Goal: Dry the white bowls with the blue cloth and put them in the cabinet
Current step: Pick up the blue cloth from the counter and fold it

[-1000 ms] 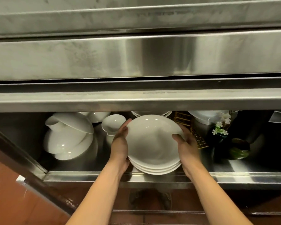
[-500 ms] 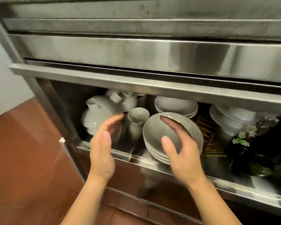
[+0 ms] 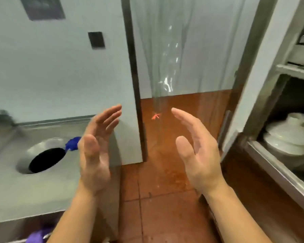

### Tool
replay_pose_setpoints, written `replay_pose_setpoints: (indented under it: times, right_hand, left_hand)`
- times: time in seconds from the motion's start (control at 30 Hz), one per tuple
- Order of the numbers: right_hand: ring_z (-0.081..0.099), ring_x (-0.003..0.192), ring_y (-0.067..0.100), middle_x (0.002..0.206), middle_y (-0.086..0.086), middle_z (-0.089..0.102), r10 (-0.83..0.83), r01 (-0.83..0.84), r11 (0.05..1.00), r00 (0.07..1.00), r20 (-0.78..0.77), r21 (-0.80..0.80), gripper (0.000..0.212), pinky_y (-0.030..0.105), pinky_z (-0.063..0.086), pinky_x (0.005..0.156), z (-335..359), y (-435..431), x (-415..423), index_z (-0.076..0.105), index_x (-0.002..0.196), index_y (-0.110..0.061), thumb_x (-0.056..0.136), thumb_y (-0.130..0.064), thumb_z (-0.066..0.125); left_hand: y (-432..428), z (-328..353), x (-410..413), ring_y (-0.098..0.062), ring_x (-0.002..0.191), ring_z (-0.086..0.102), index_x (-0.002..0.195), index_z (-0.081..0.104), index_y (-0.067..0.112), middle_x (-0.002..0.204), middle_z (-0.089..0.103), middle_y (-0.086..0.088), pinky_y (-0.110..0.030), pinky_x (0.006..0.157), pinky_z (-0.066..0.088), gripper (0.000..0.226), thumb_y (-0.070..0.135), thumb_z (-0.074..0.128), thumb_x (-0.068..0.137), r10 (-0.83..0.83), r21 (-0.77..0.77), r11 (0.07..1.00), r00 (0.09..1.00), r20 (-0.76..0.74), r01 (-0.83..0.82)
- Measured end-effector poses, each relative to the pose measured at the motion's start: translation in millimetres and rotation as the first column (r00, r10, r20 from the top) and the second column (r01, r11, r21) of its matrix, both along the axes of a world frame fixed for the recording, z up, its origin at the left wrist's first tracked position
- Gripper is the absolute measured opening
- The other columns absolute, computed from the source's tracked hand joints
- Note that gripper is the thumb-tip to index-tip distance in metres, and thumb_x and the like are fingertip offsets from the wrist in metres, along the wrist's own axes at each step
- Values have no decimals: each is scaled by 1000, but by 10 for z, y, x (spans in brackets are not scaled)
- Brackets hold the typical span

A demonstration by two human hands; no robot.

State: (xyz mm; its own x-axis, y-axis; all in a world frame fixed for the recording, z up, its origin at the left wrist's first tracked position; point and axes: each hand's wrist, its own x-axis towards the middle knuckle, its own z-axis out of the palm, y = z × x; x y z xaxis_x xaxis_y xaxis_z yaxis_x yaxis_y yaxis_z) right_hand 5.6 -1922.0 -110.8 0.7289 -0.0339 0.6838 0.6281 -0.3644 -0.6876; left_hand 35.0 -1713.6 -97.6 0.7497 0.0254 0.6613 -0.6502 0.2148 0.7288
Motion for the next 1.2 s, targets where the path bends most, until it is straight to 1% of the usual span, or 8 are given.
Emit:
replay_pose_setpoints:
  times: [0.1,0.23,0.47,0.7,0.87,1.0,1.1,1.2]
  right_hand:
    - [52,141,11,148,-12,58,159,-159,987,987,1,-3,71,36,45,114,98,876,153,52,147,-21,97,-70,45]
    - [52,141,15,147,-7,59,315,-315,949,949,9,25,70,48,45,115,91,2123,347,53,146,-20,96,-69,48]
    - [52,141,12,148,-4,59,396,-393,915,918,-13,94,64,45,43,116,62,3970,586,51,143,-32,93,-72,48]
    - [53,141,16,147,-2,60,341,-339,940,939,-41,32,64,44,45,115,-39,4449,1056,53,145,-19,98,-62,48]
    - [53,141,16,147,0,60,312,-308,946,949,-35,98,62,44,43,116,-231,4644,1689,53,144,-18,99,-61,49]
    - [53,141,17,148,0,59,278,-266,956,956,-92,122,50,52,43,115,-404,4789,2309,52,144,-22,98,-44,50]
    - [53,141,17,147,1,59,246,-235,966,963,-108,106,57,51,44,115,-511,4840,2701,52,144,-17,100,-52,49]
    - [54,140,18,146,2,61,185,-172,980,970,-157,96,53,51,44,114,-704,4826,3057,54,144,-10,102,-41,47]
  left_hand:
    - [947,28,-162,-33,138,56,138,54,10,145,59,-14,-48,120,39,89,85,45,90,166,-9,986,986,18,-165]
    - [2189,-20,-399,-29,141,56,139,60,24,144,66,1,-47,121,39,78,83,40,93,347,32,937,937,30,-348]
    - [3926,-66,-348,-28,142,56,141,60,25,143,67,2,-47,120,40,74,80,38,97,413,94,907,911,-16,-409]
    - [4436,-214,366,-29,144,55,142,61,32,147,66,1,-48,120,40,64,75,37,101,342,117,933,940,-3,-340]
    - [4578,-434,1018,-30,143,56,141,61,29,145,66,-1,-48,119,40,63,72,37,103,303,161,943,952,-51,-292]
    - [4702,-573,1641,-29,143,56,142,61,30,146,66,-1,-47,118,40,62,72,36,103,299,206,939,949,-100,-274]
    - [4758,-712,2097,-27,143,56,142,60,29,146,66,1,-48,119,40,62,71,36,104,300,230,937,945,-133,-265]
    - [4749,-921,2531,-25,142,57,140,60,31,144,67,7,-45,118,41,58,70,35,105,285,255,938,941,-185,-234]
